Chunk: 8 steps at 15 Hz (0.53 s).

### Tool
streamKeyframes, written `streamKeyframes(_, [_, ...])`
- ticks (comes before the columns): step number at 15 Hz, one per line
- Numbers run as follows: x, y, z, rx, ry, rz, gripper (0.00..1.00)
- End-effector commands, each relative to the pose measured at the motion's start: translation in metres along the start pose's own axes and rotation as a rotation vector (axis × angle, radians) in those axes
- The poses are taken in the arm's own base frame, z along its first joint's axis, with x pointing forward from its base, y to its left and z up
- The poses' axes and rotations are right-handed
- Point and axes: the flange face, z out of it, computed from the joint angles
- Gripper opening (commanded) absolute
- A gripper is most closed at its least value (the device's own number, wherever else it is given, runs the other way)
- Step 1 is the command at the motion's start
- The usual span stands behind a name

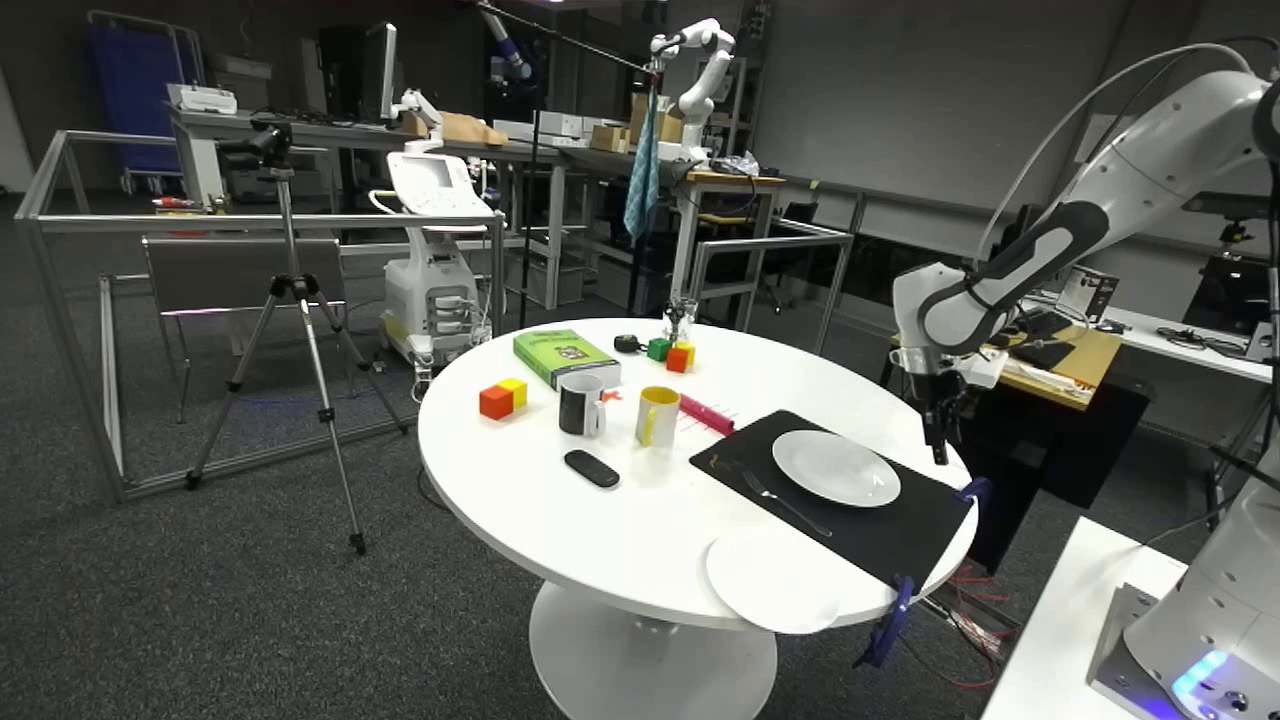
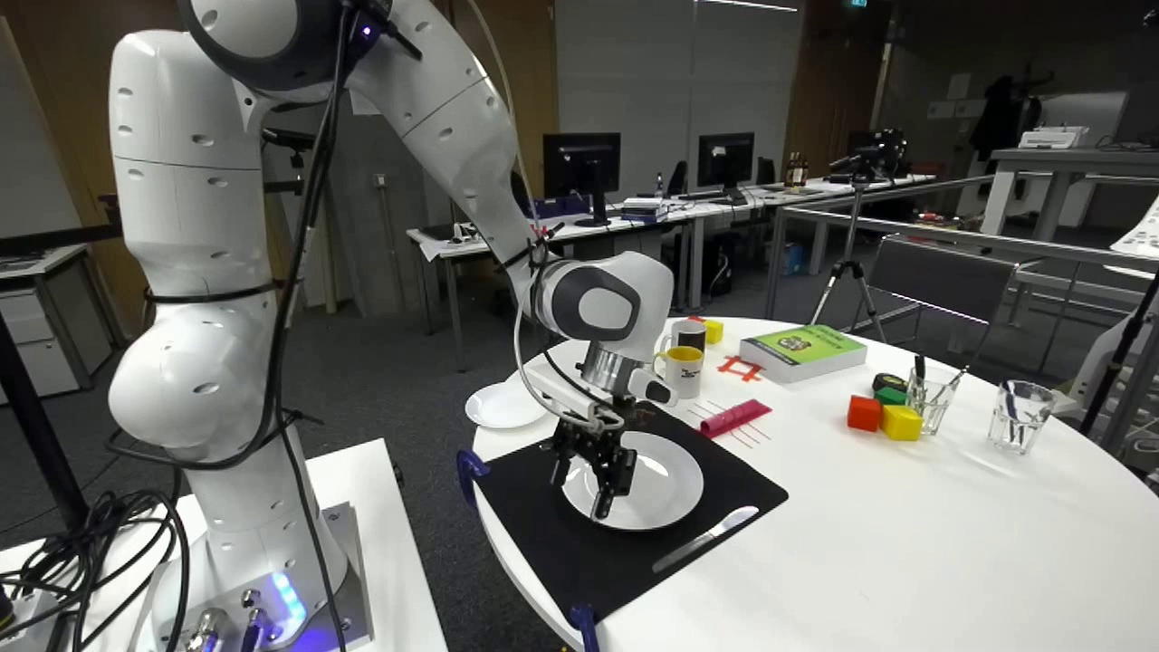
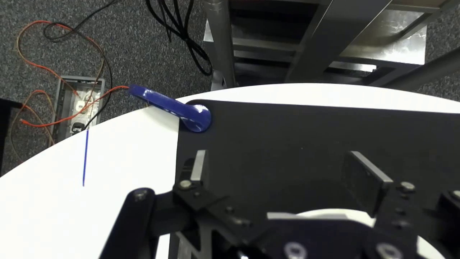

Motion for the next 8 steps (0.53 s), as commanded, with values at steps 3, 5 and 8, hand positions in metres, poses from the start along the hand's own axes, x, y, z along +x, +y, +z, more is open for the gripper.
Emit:
streamKeyframes(3, [-0.027,-0.002,-0.04,-0.038,0.123,0.031,1.0])
streamKeyframes(5, [-0.033,-0.002,-0.057,-0.059,0.158,0.039,1.0])
streamKeyframes(8, [-0.041,-0.005,-0.085,-0.109,0.228,0.06,1.0])
